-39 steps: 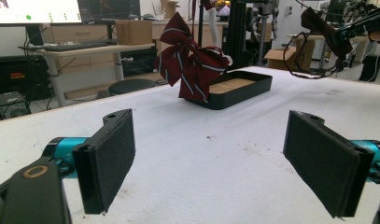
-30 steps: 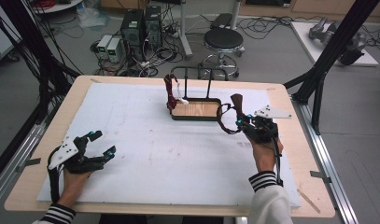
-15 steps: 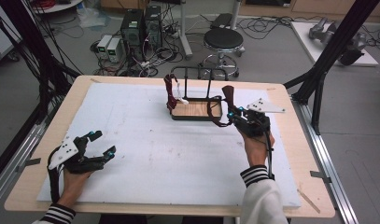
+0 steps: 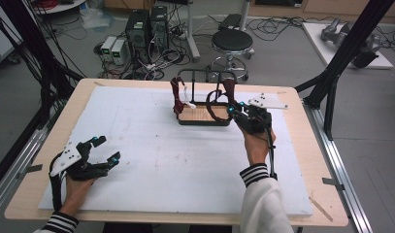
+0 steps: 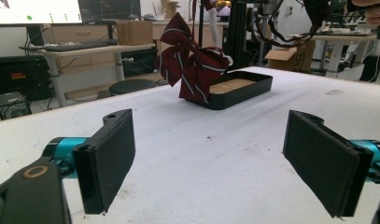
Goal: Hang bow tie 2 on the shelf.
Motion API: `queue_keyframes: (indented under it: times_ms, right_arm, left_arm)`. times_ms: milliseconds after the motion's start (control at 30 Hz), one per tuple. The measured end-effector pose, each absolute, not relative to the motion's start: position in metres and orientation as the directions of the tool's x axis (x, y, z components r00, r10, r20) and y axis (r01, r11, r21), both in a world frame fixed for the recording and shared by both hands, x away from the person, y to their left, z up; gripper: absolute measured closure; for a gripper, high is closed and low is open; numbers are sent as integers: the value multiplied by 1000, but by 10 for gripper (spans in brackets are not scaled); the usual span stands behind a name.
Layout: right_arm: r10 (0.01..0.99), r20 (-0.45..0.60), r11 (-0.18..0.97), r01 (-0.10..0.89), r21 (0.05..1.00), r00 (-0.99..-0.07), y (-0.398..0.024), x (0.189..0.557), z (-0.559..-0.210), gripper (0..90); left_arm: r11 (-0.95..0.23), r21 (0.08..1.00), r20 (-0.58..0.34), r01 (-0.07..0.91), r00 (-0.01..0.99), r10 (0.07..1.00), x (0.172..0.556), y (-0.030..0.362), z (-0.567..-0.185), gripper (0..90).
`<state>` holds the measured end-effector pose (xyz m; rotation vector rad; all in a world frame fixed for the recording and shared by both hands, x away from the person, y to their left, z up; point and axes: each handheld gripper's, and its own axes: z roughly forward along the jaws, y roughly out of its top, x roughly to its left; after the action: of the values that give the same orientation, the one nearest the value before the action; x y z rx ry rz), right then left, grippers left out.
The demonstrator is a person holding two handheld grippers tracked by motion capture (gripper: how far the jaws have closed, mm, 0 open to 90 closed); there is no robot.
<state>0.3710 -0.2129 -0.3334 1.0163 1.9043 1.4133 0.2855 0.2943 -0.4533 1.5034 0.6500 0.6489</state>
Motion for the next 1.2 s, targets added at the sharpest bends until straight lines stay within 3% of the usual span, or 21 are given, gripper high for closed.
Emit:
queue_keyframes:
  times_ms: [1200]
  right_arm:
    - [828,58,82,223,972,-558,-163,412,-323,776]
  left_arm:
    - [-16,1000,3,12,678,735,285,295,-454,173]
